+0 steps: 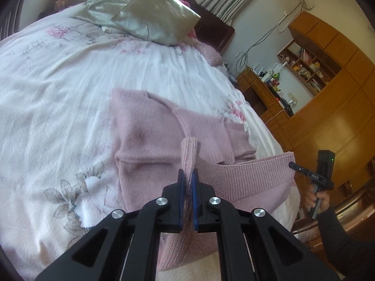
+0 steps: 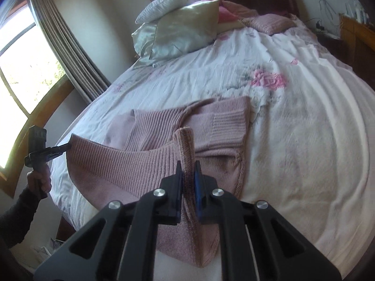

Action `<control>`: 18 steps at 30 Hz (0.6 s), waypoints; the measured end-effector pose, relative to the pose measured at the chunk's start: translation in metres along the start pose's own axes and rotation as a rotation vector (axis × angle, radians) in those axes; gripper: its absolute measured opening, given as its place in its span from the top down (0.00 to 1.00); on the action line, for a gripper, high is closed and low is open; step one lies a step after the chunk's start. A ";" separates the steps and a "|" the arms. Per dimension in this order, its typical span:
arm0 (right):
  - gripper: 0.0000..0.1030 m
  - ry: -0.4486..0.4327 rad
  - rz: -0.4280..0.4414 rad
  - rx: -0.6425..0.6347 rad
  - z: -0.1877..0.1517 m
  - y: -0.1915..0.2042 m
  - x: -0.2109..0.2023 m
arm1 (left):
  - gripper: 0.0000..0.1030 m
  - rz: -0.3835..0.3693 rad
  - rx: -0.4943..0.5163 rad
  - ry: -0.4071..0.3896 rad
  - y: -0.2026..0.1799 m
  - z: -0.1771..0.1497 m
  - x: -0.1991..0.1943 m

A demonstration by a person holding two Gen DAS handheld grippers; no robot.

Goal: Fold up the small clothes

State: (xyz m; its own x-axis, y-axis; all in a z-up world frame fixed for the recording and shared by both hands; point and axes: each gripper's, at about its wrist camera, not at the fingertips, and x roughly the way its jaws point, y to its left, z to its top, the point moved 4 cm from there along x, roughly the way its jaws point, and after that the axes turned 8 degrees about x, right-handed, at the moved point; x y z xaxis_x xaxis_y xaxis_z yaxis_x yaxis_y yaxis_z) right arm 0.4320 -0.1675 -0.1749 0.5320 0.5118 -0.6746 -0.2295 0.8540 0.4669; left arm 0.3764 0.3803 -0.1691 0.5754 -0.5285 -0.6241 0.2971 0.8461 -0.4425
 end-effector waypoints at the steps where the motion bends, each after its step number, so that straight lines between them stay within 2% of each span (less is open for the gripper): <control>1: 0.93 -0.014 -0.006 0.009 0.008 0.000 0.000 | 0.95 0.003 -0.002 -0.014 0.002 0.011 -0.001; 5: 0.93 -0.032 -0.028 0.057 0.044 -0.008 0.015 | 0.95 0.010 -0.019 -0.040 0.015 0.055 0.009; 9: 0.93 -0.027 -0.065 0.116 0.077 -0.021 0.045 | 0.95 0.043 -0.031 -0.013 0.034 0.087 0.038; 14: 0.93 0.028 -0.145 0.130 0.107 -0.036 0.091 | 0.95 0.074 -0.085 0.035 0.061 0.106 0.077; 18: 0.93 0.078 -0.218 0.130 0.116 -0.047 0.126 | 0.95 0.114 -0.140 0.089 0.085 0.110 0.107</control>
State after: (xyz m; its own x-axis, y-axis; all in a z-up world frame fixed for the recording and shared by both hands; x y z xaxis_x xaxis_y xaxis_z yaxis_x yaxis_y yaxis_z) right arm 0.6042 -0.1545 -0.2153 0.4915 0.3268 -0.8073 -0.0066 0.9283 0.3718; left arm 0.5471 0.4035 -0.2033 0.5276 -0.4395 -0.7270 0.1219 0.8861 -0.4471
